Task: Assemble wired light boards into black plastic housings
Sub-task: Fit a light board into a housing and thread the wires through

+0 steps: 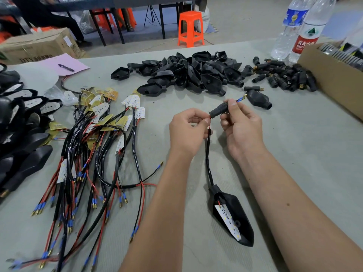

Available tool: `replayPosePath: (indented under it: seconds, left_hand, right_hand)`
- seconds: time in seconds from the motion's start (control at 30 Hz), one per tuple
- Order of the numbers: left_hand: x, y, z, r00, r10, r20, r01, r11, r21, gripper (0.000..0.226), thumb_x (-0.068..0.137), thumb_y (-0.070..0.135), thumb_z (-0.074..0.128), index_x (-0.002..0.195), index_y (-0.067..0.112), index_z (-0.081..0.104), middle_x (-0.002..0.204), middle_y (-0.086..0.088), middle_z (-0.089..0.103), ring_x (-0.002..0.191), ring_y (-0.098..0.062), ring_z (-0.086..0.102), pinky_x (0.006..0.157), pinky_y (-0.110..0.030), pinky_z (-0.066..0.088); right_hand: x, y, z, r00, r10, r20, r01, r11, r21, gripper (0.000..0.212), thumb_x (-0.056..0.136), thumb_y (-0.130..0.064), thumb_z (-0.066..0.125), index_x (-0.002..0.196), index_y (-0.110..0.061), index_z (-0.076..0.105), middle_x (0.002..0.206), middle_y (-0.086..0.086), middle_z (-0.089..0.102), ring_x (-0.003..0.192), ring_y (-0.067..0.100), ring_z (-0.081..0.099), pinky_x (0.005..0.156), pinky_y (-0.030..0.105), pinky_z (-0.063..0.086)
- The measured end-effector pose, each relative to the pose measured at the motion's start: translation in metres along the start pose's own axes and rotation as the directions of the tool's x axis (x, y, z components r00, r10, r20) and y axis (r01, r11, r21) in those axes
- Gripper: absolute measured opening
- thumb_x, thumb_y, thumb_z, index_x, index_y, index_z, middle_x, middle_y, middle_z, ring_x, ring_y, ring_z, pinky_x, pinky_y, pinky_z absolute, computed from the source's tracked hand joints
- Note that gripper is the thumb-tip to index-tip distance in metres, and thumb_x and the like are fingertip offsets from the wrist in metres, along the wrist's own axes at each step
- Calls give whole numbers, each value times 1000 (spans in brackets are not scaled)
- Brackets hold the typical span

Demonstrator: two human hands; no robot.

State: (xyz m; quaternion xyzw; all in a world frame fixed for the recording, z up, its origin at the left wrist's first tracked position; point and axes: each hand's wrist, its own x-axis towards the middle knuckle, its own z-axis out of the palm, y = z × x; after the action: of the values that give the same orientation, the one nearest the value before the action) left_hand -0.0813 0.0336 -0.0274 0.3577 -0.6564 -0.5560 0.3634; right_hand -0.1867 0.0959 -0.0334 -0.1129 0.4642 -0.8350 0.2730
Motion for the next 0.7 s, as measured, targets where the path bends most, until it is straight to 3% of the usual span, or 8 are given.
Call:
replayPosePath:
  seconds: [0.07, 0.17, 0.27, 0.37, 0.43, 0.5, 0.7]
  left_hand:
    - [1, -1, 0, 1000, -2, 5, 2, 1000, 3, 14, 92, 3, 70, 84, 13, 74, 79, -8, 70, 68, -30, 75, 63, -31, 60]
    - [1, -2, -4, 997, -25, 67, 23, 999, 24, 5, 87, 8, 78, 89, 12, 75, 81, -8, 77, 75, -30, 76, 77, -42, 64]
    - [-1, -4, -11, 989, -26, 147, 17, 998, 57, 13, 82, 0, 80, 91, 5, 74, 81, -12, 77, 73, -27, 77, 83, -42, 63]
    - [-1, -4, -14, 991, -1, 133, -8, 998, 69, 11, 83, -4, 77, 85, 6, 74, 76, -14, 75, 66, -22, 74, 75, -36, 64]
    - [2, -4, -15, 994, 38, 106, -50, 993, 111, 18, 84, -3, 76, 82, 14, 76, 73, -5, 73, 62, -13, 68, 69, -27, 60]
    - [7, -5, -18, 991, 79, 105, -95, 983, 156, 22, 86, -1, 75, 83, 21, 78, 73, 4, 70, 63, -8, 61, 69, -25, 57]
    - [9, -11, -21, 988, 112, 110, -129, 978, 164, 26, 85, 3, 77, 80, 29, 75, 71, 6, 73, 65, -5, 64, 68, -20, 54]
  right_hand:
    - [0, 0, 0, 1000, -10, -19, 10, 1000, 5, 15, 101, -11, 64, 90, -6, 73, 72, -1, 66, 59, 10, 54, 55, 19, 45]
    - [1, -1, 0, 997, -15, -76, 21, 996, 83, 14, 102, -8, 62, 90, -5, 69, 69, -2, 65, 56, 10, 54, 54, 20, 45]
    - [2, -2, 0, 996, -8, -93, 19, 993, 117, 14, 102, -7, 62, 89, -5, 68, 68, -2, 66, 55, 10, 54, 53, 19, 45]
    - [2, -1, 0, 999, -5, -54, 7, 999, 41, 13, 102, -9, 62, 93, -4, 68, 70, 0, 65, 57, 10, 55, 54, 20, 45]
    - [2, -1, -1, 999, -6, -41, 6, 1000, 3, 13, 102, -10, 63, 92, -4, 69, 71, -1, 66, 57, 10, 54, 54, 20, 45]
    - [1, -1, -1, 999, -11, -38, 10, 1000, -25, 15, 101, -11, 64, 89, -5, 70, 72, -1, 66, 57, 10, 54, 55, 21, 45]
    - [-1, 0, 1, 999, -19, 30, 23, 993, -116, 14, 99, -12, 68, 86, -6, 72, 73, 3, 66, 58, 12, 54, 56, 20, 46]
